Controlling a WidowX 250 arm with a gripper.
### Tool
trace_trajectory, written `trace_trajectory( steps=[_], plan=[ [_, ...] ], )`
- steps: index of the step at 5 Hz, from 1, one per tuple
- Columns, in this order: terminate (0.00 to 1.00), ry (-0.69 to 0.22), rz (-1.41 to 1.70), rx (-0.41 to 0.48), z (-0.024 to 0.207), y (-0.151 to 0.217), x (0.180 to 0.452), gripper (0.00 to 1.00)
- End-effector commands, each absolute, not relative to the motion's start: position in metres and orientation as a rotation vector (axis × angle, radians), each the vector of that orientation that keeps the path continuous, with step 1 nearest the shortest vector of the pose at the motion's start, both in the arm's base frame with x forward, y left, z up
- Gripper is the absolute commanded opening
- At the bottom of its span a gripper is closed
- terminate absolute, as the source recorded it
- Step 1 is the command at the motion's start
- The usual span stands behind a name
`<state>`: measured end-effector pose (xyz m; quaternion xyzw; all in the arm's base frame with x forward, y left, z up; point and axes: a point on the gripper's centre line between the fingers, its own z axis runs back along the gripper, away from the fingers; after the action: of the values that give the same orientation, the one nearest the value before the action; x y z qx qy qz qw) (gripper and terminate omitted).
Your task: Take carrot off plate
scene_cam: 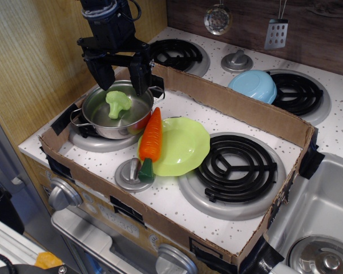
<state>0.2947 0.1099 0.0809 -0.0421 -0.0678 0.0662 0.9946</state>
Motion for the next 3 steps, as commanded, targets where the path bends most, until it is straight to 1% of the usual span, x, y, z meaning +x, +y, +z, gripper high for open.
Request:
trace_trajectory(
  steps=[1,2,3],
  plan=[
    [0.00,-0.136,0.133,-0.084,0.081,0.110,0.295,1.00],
    [0.00,-0.177,0.150,-0.099,0.093,0.111,0.294,1.00],
    [0.00,-0.222,0.190,-0.051,0.105,0.103,0.290,1.00]
  ],
)
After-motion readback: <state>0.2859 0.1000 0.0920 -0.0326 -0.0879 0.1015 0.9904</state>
